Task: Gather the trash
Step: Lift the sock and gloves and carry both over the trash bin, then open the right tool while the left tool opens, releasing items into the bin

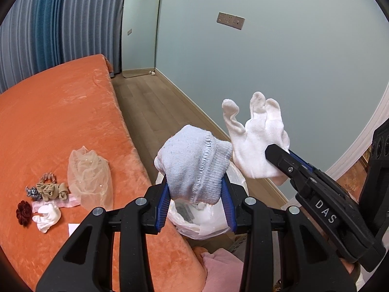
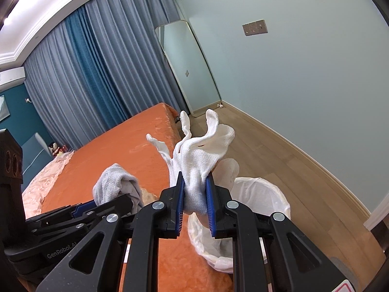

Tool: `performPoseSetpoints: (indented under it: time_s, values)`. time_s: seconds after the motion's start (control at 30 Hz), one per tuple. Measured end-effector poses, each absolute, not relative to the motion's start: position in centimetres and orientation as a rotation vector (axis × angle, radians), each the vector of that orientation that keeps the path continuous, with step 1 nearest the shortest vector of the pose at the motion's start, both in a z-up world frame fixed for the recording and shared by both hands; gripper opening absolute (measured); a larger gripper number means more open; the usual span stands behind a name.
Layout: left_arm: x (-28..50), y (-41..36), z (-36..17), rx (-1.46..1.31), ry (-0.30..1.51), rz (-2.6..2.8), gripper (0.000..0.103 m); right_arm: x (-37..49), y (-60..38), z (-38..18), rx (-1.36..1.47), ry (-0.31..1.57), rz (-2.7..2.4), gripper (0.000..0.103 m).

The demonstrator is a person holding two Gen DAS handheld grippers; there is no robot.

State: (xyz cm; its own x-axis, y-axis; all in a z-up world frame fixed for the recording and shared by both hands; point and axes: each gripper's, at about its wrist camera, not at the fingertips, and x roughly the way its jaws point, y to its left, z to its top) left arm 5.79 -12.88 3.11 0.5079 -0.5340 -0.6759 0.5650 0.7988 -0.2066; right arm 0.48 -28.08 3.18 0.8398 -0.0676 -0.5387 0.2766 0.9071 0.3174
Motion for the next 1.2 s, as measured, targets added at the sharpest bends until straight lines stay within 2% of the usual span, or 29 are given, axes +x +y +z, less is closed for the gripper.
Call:
performPoseSetpoints:
  time_s: [0.63,0.73,0.8,0.87,1.07,1.2]
  values:
    - [8.5,-18.5,0.2,0.073,0.870,-0.738,0.037,1.8,-31.6,0.4,0.435,0.582,-0.243,0.016]
    - [9.0,-19.0,-0.1,0.061,0.877,-0.747,0.040,2.0,-31.7,0.1,0.441,0.582,-0.253,0.021]
    - [9.3,-19.1,-0.3,0.048,0.882,-0.740,0.049,2.0,-31.7,0.0,0.452,0.579,-0.270,0.026]
    - [9.6,-19.0,-0.3,0.039,0.879,-0.731,0.052,2.0,-31.7,-0.2,0.462,0.580,-0.276,0.028]
    - [10.1,-17.8,-0.7,0.015,0.888,-0.709,0.052,1.8,-31.5,-0.5,0.455,0.591,-0.282,0.031]
    - [10.1,-16.5,-0.9,-0.004,0.893,-0.690,0.052,1.7,-30.9,-0.4,0.453,0.596,-0.279,0.039]
